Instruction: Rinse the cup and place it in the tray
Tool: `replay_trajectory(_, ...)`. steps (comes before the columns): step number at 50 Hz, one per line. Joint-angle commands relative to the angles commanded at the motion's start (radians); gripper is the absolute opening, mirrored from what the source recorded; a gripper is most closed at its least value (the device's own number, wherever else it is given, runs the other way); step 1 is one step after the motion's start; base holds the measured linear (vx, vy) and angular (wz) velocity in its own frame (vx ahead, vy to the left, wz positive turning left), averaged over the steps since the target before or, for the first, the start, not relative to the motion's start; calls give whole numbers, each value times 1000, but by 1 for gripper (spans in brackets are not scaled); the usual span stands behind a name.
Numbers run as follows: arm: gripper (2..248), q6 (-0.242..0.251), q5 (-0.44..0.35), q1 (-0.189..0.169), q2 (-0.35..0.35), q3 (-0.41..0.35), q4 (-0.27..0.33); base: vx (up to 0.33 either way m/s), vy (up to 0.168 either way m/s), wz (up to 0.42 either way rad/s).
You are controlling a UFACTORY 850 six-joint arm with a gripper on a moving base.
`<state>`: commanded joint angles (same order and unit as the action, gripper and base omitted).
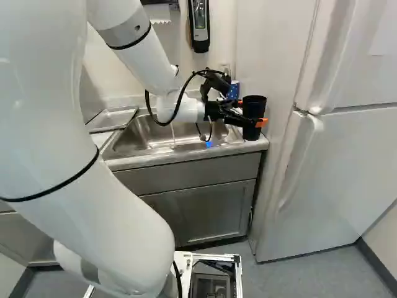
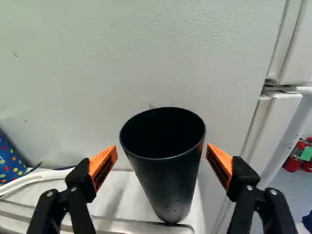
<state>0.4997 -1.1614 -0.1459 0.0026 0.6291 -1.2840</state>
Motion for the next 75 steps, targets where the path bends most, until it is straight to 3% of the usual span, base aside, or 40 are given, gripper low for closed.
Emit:
replay_trajectory(3,240,0,0,0,0,0,0,0,0,0)
replay_trajectory(4,204,0,0,0,0,0,0,0,0,0)
replay_trajectory(8,204,0,0,0,0,0,0,0,0,0)
replay_trajectory(9,166,0,0,0,0,0,0,0,0,0)
replay_trajectory(13,166,0,0,0,0,0,0,0,0,0)
replay_trajectory(14,133,0,0,0,0,0,0,0,0,0)
replay_trajectory(50,126,0,0,0,41,14,3,0,0,0)
replay_trajectory(75,126,0,43,9,99,31,56,0,0,0)
